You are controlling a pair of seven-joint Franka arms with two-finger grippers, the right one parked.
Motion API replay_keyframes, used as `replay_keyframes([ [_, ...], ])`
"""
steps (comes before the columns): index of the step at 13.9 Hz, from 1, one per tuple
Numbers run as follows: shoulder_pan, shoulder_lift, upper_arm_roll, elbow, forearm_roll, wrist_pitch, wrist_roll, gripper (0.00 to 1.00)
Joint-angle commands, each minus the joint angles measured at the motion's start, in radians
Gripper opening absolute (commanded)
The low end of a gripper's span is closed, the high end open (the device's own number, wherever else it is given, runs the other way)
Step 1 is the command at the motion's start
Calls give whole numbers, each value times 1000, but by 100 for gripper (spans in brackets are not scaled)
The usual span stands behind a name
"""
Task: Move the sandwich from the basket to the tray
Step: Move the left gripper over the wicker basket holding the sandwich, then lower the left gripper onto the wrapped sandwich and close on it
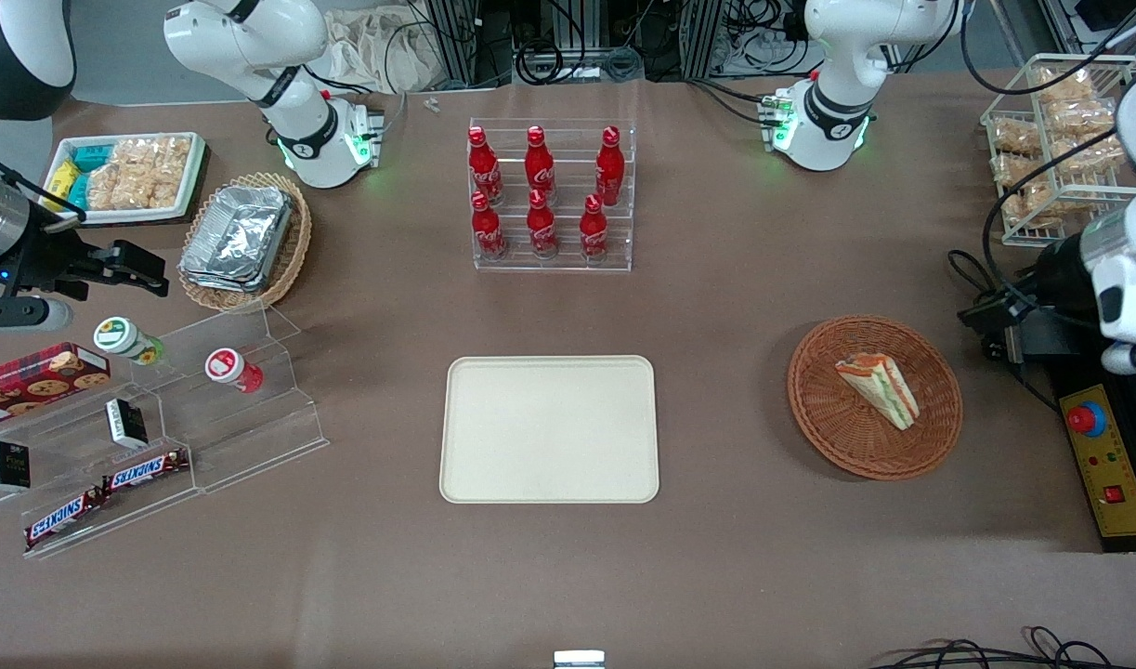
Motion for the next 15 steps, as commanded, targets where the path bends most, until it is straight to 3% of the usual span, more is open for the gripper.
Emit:
replay_keyframes([
  [1,-1,-16,0,-174,-2,199,-120,100],
  [4,-2,19,0,-312,-1,405,-199,100],
  [10,-4,154,0,-454,44,710,-228,100],
  [14,-11,215,0,-465,44,789,-248,100],
  [15,-13,230,0,-463,45,805,-246,95],
])
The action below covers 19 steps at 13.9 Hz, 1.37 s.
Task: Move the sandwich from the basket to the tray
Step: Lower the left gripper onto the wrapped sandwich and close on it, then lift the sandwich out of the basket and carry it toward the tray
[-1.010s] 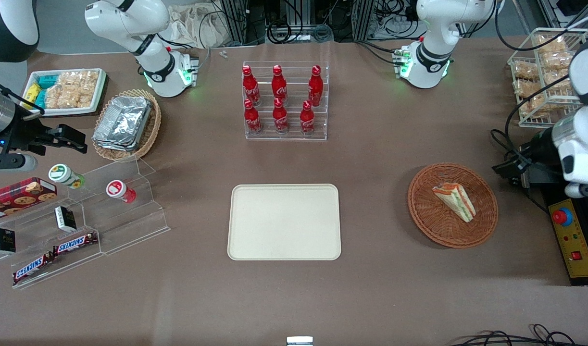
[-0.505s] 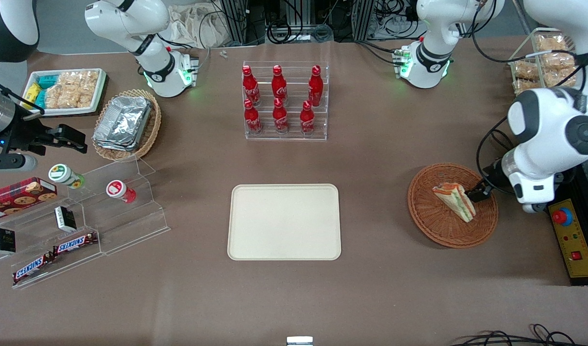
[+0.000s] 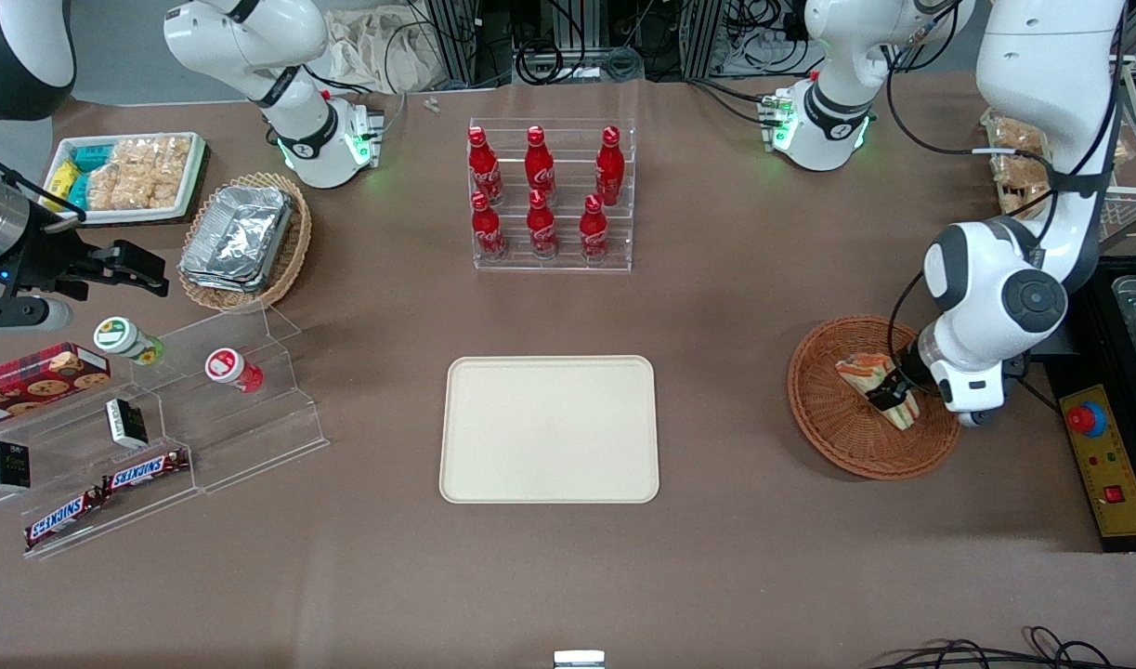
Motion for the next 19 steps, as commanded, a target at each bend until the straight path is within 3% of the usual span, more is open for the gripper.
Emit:
replay_keyframes([
  [1,-8,29,0,-7,46,43,-26,74],
  [2,-8,41,0,-4,89,43,-24,50],
  [5,-5,43,-2,2,143,34,3,1],
  [7,-4,6,-3,33,143,-45,27,0],
  [10,-8,-55,-25,178,123,-304,65,0],
  [14,-10,-40,-143,459,51,-697,105,0],
  [17,-10,-42,-285,501,51,-715,91,0],
  [19,-8,-16,-386,513,49,-638,114,0],
])
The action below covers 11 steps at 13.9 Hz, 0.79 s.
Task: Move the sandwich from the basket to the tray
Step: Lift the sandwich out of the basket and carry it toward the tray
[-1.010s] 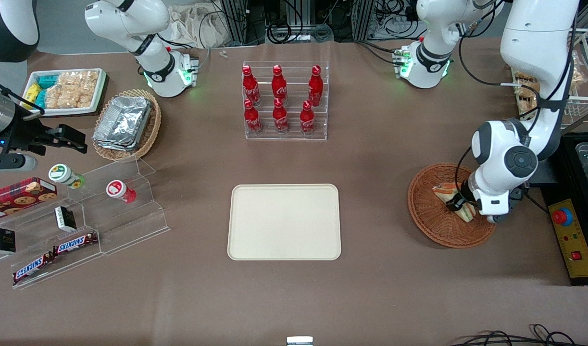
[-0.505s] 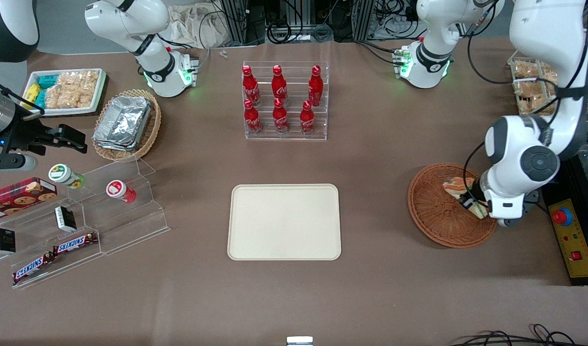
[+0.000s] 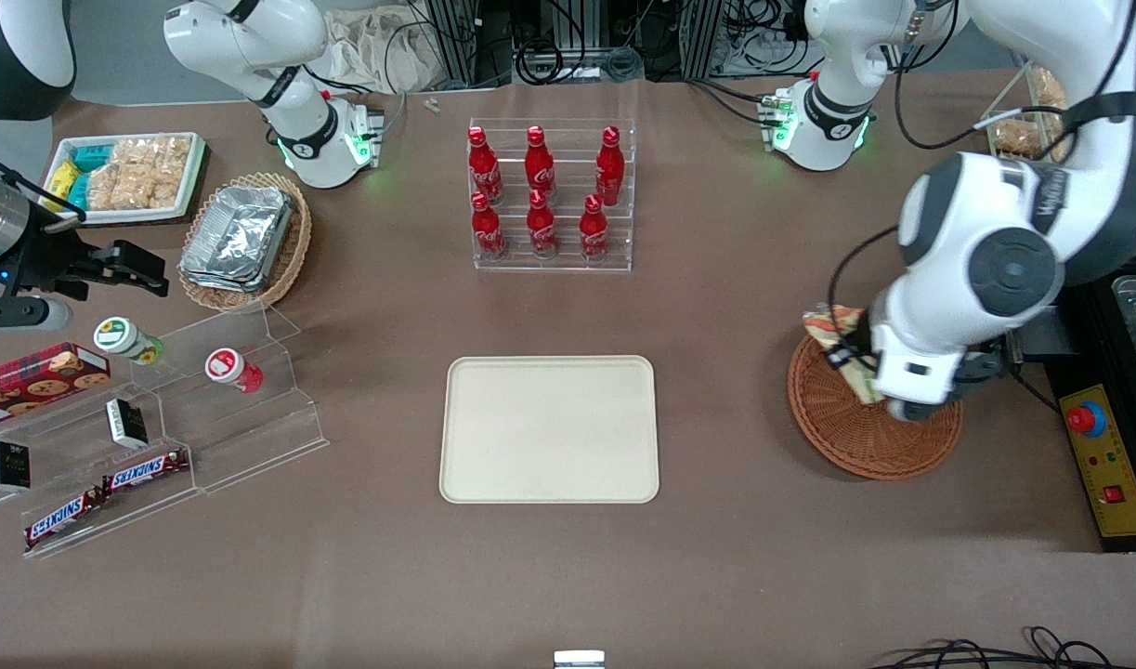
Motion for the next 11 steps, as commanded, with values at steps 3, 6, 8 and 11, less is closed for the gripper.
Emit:
replay_keyframes([
  [3,1,125,-209,42,6,238,74,0],
  [6,-74,224,-225,45,81,368,101,0],
  [8,-103,329,-225,65,162,460,93,0],
  [11,-152,468,-220,125,244,542,85,0],
])
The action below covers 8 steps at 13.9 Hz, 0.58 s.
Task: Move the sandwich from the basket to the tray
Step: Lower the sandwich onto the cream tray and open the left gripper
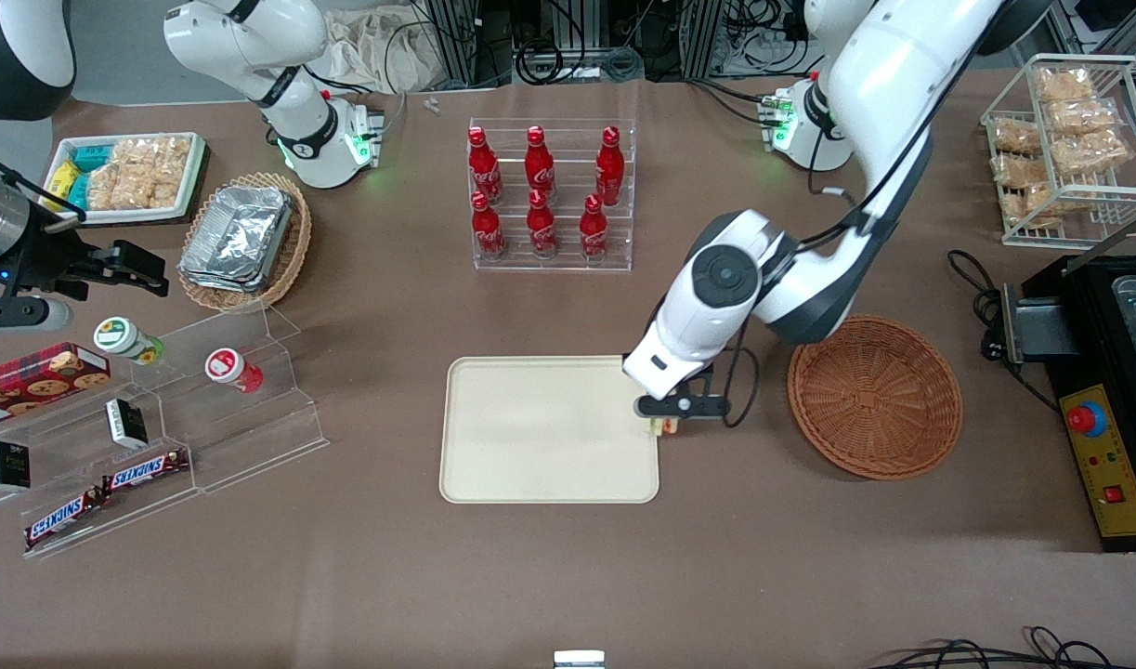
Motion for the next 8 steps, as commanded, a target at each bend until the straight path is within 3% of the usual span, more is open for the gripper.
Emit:
replay_keyframes([
  [1,-27,124,1,99,73,45,11,0],
  [2,-27,140,1,97,96,66,11,1],
  [3,-27,152,2,99,117,77,13,8],
  [5,-25,175,2,103,168,79,13,38],
  [6,-25,180,2,106,176,80,10,61],
  [8,-25,186,2,108,171,80,-10,90],
])
